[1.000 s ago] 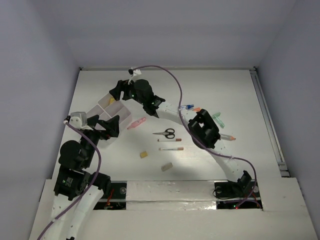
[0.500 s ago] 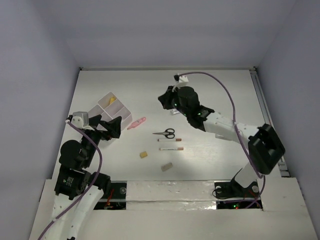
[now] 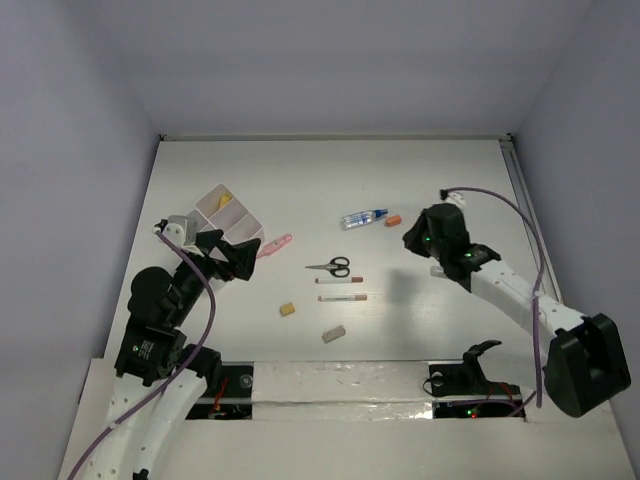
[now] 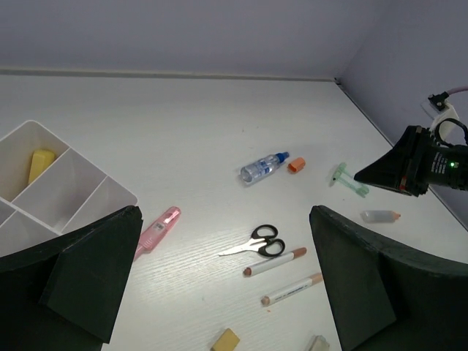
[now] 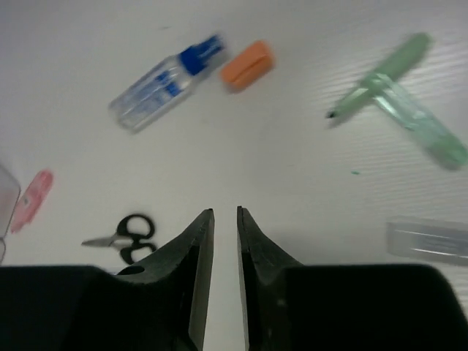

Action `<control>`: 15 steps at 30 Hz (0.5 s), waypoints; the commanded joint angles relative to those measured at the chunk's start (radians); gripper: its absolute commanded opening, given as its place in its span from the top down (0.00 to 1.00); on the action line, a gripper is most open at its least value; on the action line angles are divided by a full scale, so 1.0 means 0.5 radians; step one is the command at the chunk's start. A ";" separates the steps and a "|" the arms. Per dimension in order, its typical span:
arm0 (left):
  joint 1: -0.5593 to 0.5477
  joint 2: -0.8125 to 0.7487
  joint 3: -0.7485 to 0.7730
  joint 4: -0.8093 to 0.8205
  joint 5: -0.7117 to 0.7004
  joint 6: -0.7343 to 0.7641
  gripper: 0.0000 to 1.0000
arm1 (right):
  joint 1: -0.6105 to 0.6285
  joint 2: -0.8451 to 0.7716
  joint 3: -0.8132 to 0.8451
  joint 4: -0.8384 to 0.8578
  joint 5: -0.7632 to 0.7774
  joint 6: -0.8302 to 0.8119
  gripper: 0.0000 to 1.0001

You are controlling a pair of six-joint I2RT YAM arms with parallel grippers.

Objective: Sort the stationery into containers
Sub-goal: Pick up the pen from the center of the board.

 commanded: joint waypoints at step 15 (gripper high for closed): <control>-0.223 -0.289 -0.007 0.070 0.021 0.051 0.01 | -0.931 -0.360 -0.378 -0.449 -0.062 0.306 0.22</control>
